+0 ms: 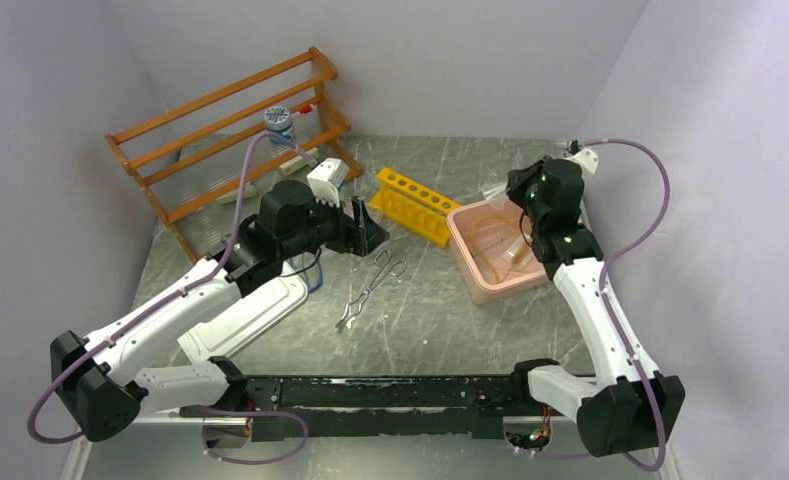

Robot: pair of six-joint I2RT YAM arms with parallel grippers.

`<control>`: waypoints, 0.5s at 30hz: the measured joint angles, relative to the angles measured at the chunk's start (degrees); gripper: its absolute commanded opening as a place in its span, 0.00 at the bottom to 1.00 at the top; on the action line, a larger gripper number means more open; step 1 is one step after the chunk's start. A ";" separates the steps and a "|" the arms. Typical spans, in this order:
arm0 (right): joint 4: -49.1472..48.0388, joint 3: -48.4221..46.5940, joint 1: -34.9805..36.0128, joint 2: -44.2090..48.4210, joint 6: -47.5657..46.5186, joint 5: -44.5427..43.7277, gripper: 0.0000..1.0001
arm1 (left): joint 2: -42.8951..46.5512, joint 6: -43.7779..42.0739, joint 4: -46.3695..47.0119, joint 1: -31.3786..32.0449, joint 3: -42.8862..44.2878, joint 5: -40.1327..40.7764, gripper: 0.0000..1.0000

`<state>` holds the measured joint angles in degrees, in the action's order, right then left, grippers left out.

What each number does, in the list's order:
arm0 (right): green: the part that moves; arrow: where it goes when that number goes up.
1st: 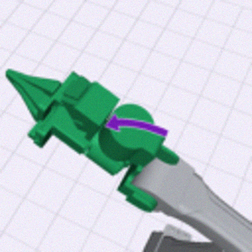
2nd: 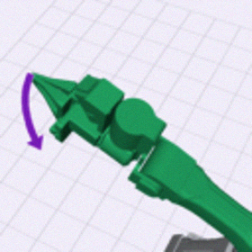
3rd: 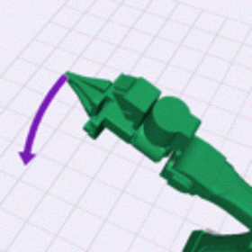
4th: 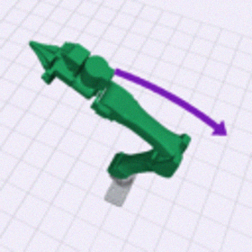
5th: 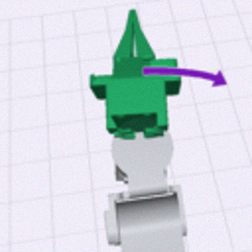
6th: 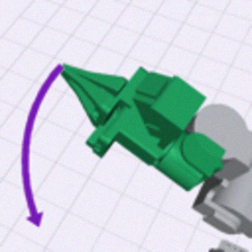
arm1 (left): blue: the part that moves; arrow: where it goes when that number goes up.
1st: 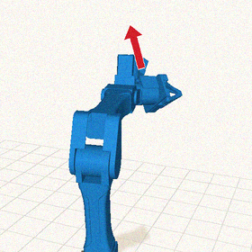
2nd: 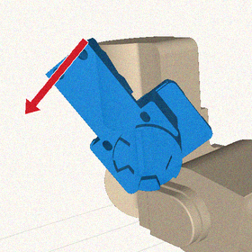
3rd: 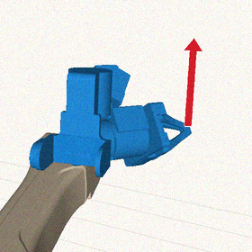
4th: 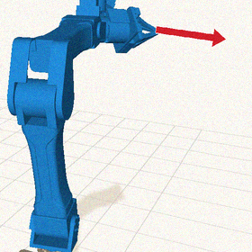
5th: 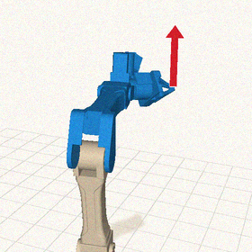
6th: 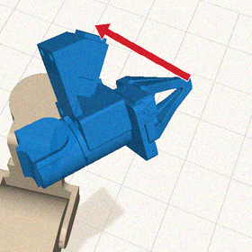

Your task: Organize the chemistry lab equipment

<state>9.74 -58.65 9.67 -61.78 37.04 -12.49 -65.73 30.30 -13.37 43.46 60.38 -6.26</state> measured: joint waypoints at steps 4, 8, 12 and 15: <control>2.73 4.96 -3.76 -0.81 -1.42 -0.94 0.00 | 0.22 -3.48 0.28 0.00 -1.42 0.17 0.84; 5.90 9.29 -5.55 -3.76 -1.99 -3.28 0.00 | 0.09 -5.49 1.51 0.00 -4.24 -0.50 0.83; 8.68 10.69 -6.69 -8.02 -1.79 -7.32 0.00 | -1.33 -7.30 1.55 0.00 -4.68 -0.70 0.83; 10.75 11.45 -6.80 -9.35 -1.09 -12.13 0.00 | -2.34 -8.09 1.49 0.00 -4.72 -0.55 0.82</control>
<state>20.49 -47.20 2.87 -71.13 35.94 -24.62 -68.07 22.22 -11.88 43.46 55.66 -6.81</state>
